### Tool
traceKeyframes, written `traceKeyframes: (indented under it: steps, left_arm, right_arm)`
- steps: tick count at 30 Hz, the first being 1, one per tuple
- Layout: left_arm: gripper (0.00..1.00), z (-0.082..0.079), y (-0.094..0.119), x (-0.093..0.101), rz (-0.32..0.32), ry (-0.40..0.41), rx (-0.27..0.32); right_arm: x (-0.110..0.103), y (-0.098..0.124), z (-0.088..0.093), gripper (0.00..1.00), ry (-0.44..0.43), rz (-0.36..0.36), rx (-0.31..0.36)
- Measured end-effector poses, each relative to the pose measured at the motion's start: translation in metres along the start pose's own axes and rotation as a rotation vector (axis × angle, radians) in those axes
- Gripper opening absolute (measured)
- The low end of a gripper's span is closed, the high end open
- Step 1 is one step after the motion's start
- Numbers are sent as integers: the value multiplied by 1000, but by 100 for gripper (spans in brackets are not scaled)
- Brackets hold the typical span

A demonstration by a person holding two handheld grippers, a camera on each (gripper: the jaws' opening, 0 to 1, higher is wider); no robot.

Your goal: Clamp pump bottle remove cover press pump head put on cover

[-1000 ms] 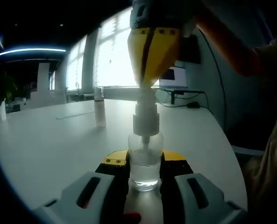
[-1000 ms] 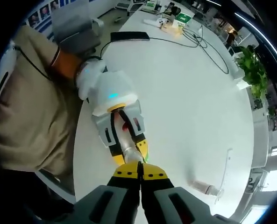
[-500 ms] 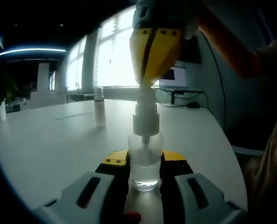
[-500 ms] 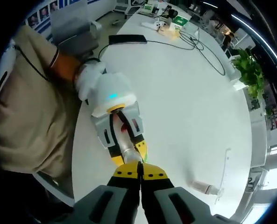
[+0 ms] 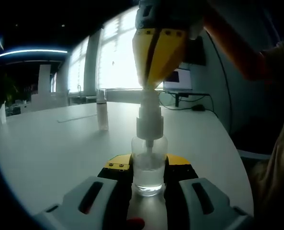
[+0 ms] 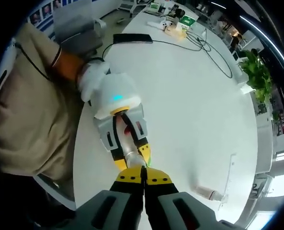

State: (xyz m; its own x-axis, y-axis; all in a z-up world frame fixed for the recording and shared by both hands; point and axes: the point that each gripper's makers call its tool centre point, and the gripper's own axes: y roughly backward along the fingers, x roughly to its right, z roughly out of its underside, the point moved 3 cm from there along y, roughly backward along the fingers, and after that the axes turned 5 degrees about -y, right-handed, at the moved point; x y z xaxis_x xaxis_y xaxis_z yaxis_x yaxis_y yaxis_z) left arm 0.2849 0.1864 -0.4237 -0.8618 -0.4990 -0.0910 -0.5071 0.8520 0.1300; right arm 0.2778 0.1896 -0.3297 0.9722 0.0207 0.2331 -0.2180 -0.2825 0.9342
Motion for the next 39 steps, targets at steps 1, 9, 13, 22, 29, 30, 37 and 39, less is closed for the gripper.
traceKeyframes:
  steps: [1, 9, 13, 22, 29, 30, 37, 39]
  left_arm:
    - [16, 0, 0, 0, 0, 0, 0]
    - [16, 0, 0, 0, -1, -1, 0]
    - [16, 0, 0, 0, -2, -1, 0]
    - [16, 0, 0, 0, -2, 0, -1]
    - [16, 0, 0, 1, -2, 1, -1]
    - [16, 0, 0, 0, -2, 1, -1]
    - [16, 0, 0, 1, -1, -1, -1]
    - [16, 0, 0, 0, -1, 1, -1]
  right_arm:
    - [0, 0, 0, 0, -1, -1, -2]
    - [0, -3, 0, 0, -10, -8, -9]
    - [0, -3, 0, 0, -10, -17, -14]
    - [-3, -7, -1, 0, -8, -15, -50]
    - [0, -8, -1, 0, -7, -28, -74]
    - [0, -7, 0, 0, -12, -33, -73]
    - [-2, -7, 0, 0, -8, -37, -72]
    - [-2, -7, 0, 0, -9, -39, -70]
